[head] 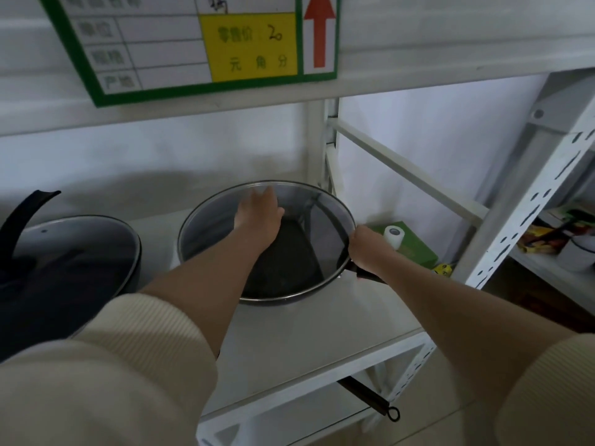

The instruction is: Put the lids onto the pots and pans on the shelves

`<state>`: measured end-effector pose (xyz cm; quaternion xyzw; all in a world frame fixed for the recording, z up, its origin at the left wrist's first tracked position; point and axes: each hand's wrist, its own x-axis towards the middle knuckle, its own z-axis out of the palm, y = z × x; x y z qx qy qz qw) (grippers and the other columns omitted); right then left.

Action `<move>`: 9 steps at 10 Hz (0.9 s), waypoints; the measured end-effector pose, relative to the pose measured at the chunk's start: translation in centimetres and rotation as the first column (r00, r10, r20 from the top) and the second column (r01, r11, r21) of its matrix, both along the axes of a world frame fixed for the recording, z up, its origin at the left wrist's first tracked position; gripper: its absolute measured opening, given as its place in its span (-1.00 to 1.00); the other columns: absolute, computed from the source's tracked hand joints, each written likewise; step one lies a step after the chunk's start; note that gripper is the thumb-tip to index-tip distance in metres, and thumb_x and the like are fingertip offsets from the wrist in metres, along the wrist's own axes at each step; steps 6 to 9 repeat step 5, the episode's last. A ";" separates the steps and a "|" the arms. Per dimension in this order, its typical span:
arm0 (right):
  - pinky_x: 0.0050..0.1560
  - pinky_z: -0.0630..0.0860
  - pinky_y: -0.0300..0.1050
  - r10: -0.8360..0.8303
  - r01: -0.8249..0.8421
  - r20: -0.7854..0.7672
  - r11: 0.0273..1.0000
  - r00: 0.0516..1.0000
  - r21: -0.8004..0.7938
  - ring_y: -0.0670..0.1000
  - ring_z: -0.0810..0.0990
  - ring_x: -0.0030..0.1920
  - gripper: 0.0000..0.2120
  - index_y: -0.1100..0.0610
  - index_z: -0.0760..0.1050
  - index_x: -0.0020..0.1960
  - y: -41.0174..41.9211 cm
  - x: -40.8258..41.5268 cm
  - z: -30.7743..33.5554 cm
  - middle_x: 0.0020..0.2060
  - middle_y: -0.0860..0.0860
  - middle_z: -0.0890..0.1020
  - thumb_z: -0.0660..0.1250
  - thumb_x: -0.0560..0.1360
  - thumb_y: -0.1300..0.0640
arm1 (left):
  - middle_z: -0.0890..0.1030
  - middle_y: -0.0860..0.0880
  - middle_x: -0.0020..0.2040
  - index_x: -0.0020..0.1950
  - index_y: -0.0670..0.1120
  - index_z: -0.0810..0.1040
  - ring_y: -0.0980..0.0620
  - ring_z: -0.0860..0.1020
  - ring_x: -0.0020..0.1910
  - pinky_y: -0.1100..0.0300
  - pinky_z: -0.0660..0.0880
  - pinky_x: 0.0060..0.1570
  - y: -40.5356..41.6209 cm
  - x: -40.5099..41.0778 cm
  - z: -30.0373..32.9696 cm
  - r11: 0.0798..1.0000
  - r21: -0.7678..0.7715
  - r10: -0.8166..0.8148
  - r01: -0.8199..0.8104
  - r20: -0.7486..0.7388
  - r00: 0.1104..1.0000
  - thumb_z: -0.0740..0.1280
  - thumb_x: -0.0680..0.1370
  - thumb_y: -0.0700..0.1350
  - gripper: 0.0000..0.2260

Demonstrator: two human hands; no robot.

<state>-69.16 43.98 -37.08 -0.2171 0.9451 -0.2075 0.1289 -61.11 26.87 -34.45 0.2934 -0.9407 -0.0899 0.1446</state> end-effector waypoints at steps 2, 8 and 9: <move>0.07 0.44 0.03 0.029 -0.016 -0.142 0.996 0.989 0.091 0.22 0.51 0.20 -0.72 0.23 0.36 0.27 -0.6 1.0 0.8 0.21 0.18 0.49 0.08 0.59 0.20 | 0.41 -0.26 0.29 0.36 -0.18 0.35 -0.27 0.45 0.19 -0.05 0.45 0.04 -0.1 1.1 0.2 1.000 0.016 -0.024 0.023 0.078 0.997 0.15 0.63 -0.18 -0.70; 0.22 0.43 0.10 0.288 -0.297 -0.449 0.953 0.846 0.054 0.19 0.46 0.25 -0.66 0.17 0.38 0.31 -2.5 5.4 4.3 0.27 0.15 0.48 0.16 0.57 0.10 | 0.46 -0.16 0.32 0.44 -0.09 0.31 -0.18 0.48 0.22 -0.09 0.51 0.11 1.0 6.1 1.9 0.996 -0.086 -0.018 0.025 0.083 0.996 0.17 0.58 -0.09 -0.59; 0.22 0.43 0.10 0.288 -0.297 -0.449 0.953 0.846 0.054 0.19 0.46 0.25 -0.66 0.17 0.38 0.31 -2.5 5.4 4.3 0.27 0.15 0.48 0.16 0.57 0.10 | 0.46 -0.16 0.32 0.44 -0.09 0.31 -0.18 0.48 0.22 -0.09 0.51 0.11 1.0 6.1 1.9 0.996 -0.086 -0.018 0.025 0.083 0.996 0.17 0.58 -0.09 -0.59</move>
